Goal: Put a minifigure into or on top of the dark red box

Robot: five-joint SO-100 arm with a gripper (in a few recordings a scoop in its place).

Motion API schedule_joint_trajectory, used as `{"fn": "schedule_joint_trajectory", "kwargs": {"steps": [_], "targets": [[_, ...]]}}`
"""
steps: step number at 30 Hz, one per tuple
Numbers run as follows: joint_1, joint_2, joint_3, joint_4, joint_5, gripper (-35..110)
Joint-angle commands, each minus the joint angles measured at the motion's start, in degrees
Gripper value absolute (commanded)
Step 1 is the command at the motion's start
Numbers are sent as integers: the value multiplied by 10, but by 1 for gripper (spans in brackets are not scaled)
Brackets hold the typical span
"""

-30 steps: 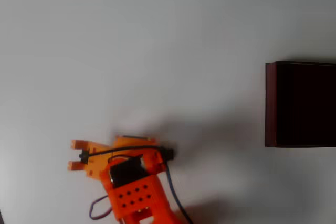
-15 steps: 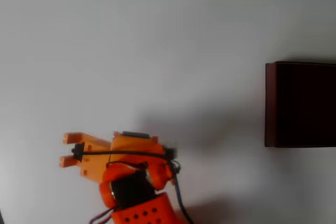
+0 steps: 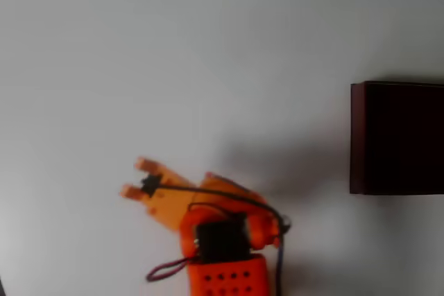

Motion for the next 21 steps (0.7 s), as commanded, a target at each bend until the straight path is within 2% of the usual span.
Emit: {"fn": "schedule_joint_trajectory", "kwargs": {"steps": [1, 5, 9, 14, 21], "targets": [[47, -29, -92, 55, 80, 15], [61, -59, -113, 71, 172, 15], [28, -49, -45, -19, 69, 15], [-73, 25, 119, -145, -18, 14], [-100, 125, 237, -179, -49, 13]]}}
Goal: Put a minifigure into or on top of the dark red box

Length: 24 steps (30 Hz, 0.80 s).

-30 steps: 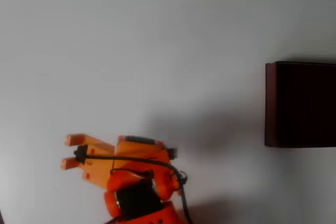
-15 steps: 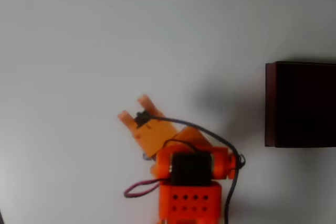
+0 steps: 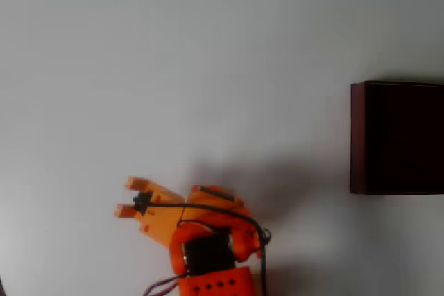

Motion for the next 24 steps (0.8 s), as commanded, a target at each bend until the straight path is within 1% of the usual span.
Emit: {"fn": "schedule_joint_trajectory", "kwargs": {"steps": [1, 3, 9, 20, 24], "targets": [[-15, 44, 33, 4, -7, 13], [-16, 23, 31, -2, -9, 13], [-22, -121, -4, -41, -11, 12], [-45, -94, 8, -44, -9, 12], [-64, -53, 23, -44, 4, 12]]}}
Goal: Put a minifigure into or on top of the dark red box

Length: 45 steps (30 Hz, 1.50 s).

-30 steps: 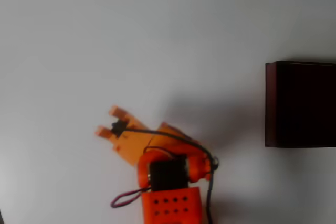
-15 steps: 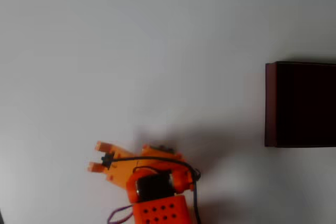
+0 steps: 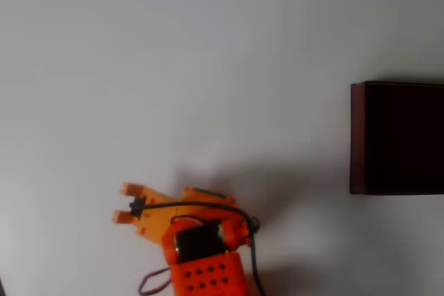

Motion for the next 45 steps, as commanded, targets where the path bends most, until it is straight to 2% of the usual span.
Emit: {"fn": "schedule_joint_trajectory", "kwargs": {"steps": [1, 10, 24, 34, 40, 45], "targets": [[-25, 39, 17, 2, 19, 12], [-44, 122, 59, 13, 44, 12], [-90, 129, 63, 8, 93, 15], [-118, 127, 65, 4, 57, 13], [-109, 20, 18, -10, 32, 11], [-102, 10, 12, -13, 18, 11]]}}
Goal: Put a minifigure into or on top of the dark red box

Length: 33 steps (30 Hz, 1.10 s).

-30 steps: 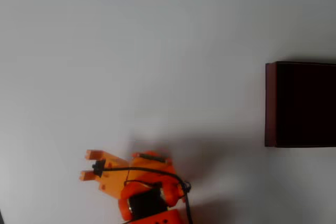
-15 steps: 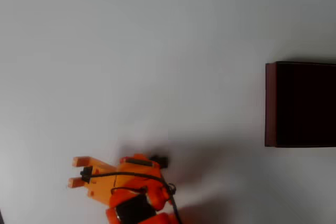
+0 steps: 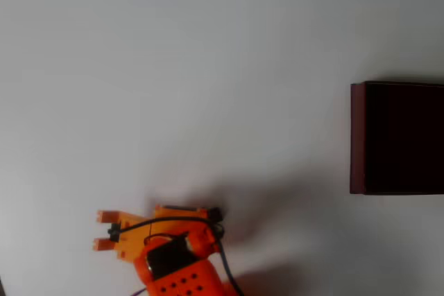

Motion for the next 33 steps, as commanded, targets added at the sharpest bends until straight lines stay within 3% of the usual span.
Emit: {"fn": "schedule_joint_trajectory", "kwargs": {"steps": [1, 19, 33], "targets": [[7, 4, -25, 5, -7, 11], [41, -40, -46, 8, -30, 11], [39, -49, -50, 10, -27, 0]]}}
